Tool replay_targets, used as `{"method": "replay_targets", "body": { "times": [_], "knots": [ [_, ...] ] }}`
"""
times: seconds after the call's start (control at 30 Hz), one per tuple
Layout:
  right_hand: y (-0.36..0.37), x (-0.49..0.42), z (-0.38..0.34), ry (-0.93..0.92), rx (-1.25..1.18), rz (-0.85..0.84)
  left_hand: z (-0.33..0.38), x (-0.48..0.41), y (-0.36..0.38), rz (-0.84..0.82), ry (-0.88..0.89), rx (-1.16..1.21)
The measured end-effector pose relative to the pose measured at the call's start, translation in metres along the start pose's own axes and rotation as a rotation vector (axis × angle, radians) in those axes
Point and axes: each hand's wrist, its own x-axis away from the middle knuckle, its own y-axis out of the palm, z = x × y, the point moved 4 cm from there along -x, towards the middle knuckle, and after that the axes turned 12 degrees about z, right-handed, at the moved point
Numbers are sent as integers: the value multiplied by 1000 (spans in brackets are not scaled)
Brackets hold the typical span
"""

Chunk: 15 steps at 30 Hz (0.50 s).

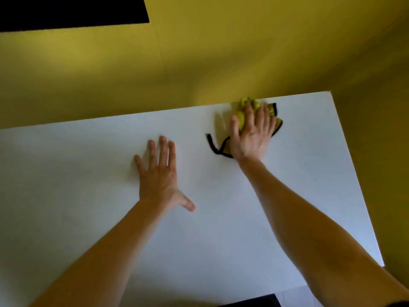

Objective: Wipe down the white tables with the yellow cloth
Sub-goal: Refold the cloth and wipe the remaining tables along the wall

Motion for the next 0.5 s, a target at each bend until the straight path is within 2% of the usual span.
{"method": "replay_targets", "body": {
  "times": [0.1,0.2,0.27,0.37,0.43,0.5],
  "knots": [
    [17,43,-105,-422,-210,-154,1,1,-1,12,4,16],
    [21,30,-97,-605,-299,-238,-3,1,1,17,5,29],
    [21,-2,-40,-526,-209,-171,-5,2,5,6,28,32],
    [7,-55,63,-101,-31,-17,-8,1,4,98,67,52],
    [5,-61,82,69,62,44,-16,-8,-6,359,82,131],
    [13,-47,49,9,86,89,-23,-27,-13,591,107,187]
  ]
}}
